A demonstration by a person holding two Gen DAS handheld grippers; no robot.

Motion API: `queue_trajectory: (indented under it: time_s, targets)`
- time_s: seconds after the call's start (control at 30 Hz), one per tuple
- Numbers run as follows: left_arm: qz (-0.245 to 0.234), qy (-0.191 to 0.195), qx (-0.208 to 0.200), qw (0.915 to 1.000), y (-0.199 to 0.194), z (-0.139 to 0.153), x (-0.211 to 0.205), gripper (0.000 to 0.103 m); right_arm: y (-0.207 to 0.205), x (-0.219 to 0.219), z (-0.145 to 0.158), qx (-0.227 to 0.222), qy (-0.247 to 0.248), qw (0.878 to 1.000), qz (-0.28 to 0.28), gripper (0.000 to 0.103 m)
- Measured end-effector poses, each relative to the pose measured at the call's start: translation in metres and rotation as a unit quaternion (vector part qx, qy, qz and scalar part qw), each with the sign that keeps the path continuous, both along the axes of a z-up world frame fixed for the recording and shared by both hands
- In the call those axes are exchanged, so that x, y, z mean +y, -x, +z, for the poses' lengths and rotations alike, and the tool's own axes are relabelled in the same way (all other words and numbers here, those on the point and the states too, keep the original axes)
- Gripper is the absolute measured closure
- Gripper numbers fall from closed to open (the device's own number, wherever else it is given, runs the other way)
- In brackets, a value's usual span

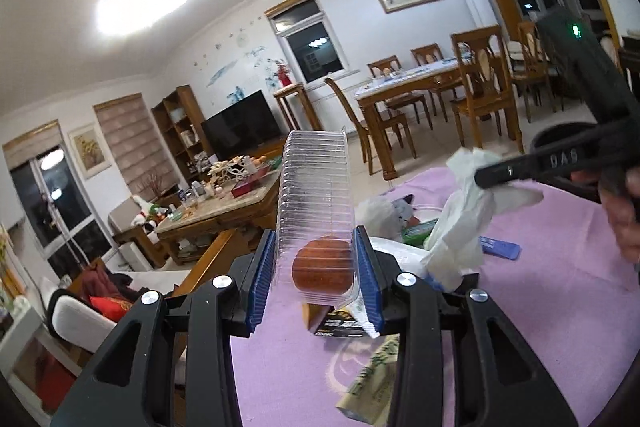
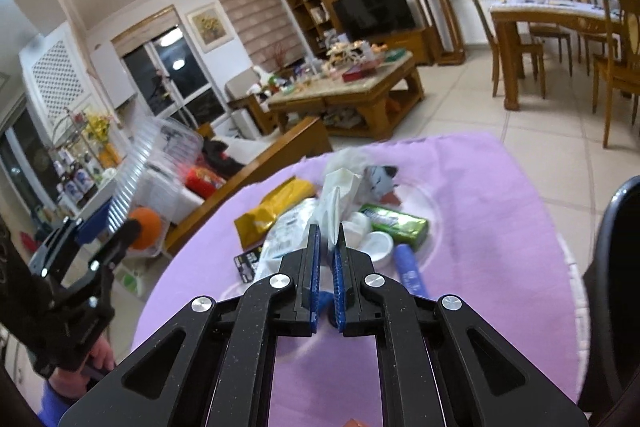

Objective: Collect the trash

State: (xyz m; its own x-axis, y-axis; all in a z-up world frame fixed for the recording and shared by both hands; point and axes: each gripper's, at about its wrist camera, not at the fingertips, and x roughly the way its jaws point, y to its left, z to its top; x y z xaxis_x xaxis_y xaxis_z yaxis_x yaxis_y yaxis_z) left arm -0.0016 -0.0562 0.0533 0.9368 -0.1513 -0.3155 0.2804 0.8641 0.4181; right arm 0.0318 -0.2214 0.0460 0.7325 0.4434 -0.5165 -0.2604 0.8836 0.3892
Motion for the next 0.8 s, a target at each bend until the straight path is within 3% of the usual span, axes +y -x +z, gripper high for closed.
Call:
queue_trajectory:
  time_s: [0.33,0.57,0.7,0.8]
  targets:
    - [-0.020,-0.045,0.008,0.9987,0.010,-0.010,-0.031,0.064,0.026,-0.046,-0.003,0.002,-0.021,1.000,-0.010,0.096]
    - [-0.018,-0.012,0.089,0.9958,-0.001,-0.020,-0.026,0.064,0.038,-0.057,-0.009,0.012,-0.033,0.999,-0.001,0.096]
    - [-0.030,0.023,0.140,0.9895,0.001,-0.026,-0.018,0.063,0.044,-0.064,-0.013,0.017,-0.038,0.999,0.003,0.096]
    - [-0.047,0.028,0.172,0.9836,0.006,-0.035,-0.020,0.063,0.041,-0.064,-0.014,0.025,-0.049,0.998,0.003,0.096]
